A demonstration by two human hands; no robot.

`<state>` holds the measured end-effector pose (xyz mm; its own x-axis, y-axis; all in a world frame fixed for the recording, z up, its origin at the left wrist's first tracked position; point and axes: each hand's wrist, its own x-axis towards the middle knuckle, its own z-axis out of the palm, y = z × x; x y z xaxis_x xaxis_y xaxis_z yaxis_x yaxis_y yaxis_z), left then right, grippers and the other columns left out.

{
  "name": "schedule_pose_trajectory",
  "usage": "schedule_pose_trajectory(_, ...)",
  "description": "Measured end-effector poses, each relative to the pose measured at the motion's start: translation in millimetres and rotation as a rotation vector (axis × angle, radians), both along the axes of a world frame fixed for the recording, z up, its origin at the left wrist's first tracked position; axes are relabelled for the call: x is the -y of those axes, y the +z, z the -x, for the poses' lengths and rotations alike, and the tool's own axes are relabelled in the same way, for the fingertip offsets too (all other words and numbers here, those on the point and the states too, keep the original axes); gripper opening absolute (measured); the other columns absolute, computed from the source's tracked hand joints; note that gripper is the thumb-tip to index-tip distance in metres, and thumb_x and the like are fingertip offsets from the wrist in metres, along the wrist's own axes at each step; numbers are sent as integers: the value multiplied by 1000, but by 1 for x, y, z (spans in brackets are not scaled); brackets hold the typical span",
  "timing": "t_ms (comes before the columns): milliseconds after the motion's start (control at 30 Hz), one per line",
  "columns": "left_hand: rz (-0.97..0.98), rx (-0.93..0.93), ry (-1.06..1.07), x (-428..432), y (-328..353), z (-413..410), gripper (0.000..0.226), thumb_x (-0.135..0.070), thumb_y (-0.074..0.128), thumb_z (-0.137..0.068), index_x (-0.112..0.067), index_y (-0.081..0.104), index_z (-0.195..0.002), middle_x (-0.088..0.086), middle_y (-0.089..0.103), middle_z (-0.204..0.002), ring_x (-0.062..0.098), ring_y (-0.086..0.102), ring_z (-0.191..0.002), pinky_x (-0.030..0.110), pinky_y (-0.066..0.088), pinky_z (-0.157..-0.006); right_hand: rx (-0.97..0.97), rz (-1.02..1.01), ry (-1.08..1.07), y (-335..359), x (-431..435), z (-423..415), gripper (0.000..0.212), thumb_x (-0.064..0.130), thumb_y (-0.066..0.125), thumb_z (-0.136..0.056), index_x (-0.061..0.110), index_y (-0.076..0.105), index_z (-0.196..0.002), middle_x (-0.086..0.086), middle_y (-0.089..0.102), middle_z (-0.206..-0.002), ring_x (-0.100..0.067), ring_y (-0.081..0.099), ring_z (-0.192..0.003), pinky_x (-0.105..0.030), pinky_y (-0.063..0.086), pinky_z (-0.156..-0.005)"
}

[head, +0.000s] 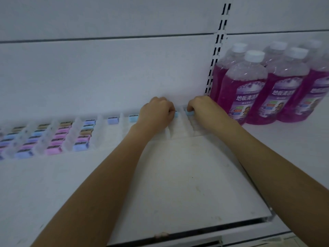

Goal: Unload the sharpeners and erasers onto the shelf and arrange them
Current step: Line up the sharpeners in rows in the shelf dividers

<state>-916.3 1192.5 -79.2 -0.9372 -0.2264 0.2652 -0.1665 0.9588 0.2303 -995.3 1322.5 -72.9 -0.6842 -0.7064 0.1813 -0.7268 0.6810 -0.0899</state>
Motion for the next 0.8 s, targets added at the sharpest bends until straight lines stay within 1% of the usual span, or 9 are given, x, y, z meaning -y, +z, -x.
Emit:
schedule_pose_trajectory(67, 4, -10, -1, 0, 0, -1, 25, -23, 44, -94, -16, 65, -106, 5, 59, -111, 23, 47, -109, 34, 42, -85, -9, 43, 4, 0, -1, -1, 35, -16, 42, -78, -4, 61, -104, -20, 57, -108, -34, 55, -101, -39, 46, -82)
schedule_pose_trajectory(133, 9, -22, 4, 1, 0, -2, 26, -22, 43, -95, -16, 64, -107, 5, 59, -112, 24, 47, -109, 34, 41, -85, -8, 126, 2, 2, -2, -2, 41, -18, 40, -78, -2, 58, -111, -21, 54, -113, -35, 53, -104, -42, 44, -86)
schedule_pose_trajectory(200, 15, -21, 3, 1, 0, -3, 28, -21, 41, -95, -16, 64, -109, 4, 59, -113, 24, 46, -110, 35, 40, -86, -13, 156, -4, 2, -2, -1, 44, -19, 41, -77, -2, 57, -113, -22, 53, -115, -36, 52, -104, -43, 43, -88)
schedule_pose_trajectory(267, 14, -8, -2, 0, 0, -5, 29, -20, 41, -94, -17, 64, -112, 3, 58, -117, 24, 45, -113, 35, 39, -89, -11, 105, -11, 1, -1, 1, 40, -19, 42, -77, -3, 61, -108, -22, 55, -111, -35, 54, -101, -42, 45, -86)
schedule_pose_trajectory(333, 11, 4, -5, 0, -1, -5, 30, -19, 41, -94, -18, 63, -114, 3, 57, -121, 24, 45, -115, 35, 39, -92, 8, 52, -24, 0, 0, 0, 37, -19, 42, -75, -4, 65, -100, -22, 59, -103, -34, 57, -96, -37, 48, -79)
schedule_pose_trajectory(433, 11, 9, -12, 0, -1, -6, 31, -18, 41, -93, -18, 63, -115, 2, 57, -122, 24, 44, -116, 35, 39, -93, 44, 19, -43, 0, 2, 1, 37, -19, 41, -75, -5, 66, -97, -22, 62, -99, -35, 59, -92, -37, 47, -76)
schedule_pose_trajectory(633, 20, -4, -25, 2, -2, -6, 32, -17, 42, -93, -18, 63, -116, 2, 57, -122, 23, 45, -115, 35, 38, -92, 22, 34, -34, -2, 1, 1, 35, -18, 41, -76, -5, 64, -99, -22, 61, -102, -34, 58, -94, -38, 49, -78)
schedule_pose_trajectory(700, 25, -18, -30, 2, -2, -6, 32, -17, 42, -93, -18, 63, -116, 2, 57, -121, 23, 45, -114, 35, 38, -91, 6, 53, -22, -2, 0, 1, 36, -18, 41, -77, -4, 63, -102, -21, 59, -106, -34, 56, -99, -38, 47, -81)
schedule_pose_trajectory(800, 13, -95, -28, 5, 3, -7, 31, -18, 42, -94, -16, 62, -117, 2, 57, -122, 22, 47, -113, 33, 38, -91, -14, 196, 17, -1, -2, 0, 47, -21, 41, -76, -3, 58, -114, -21, 54, -116, -34, 51, -108, -40, 42, -90)
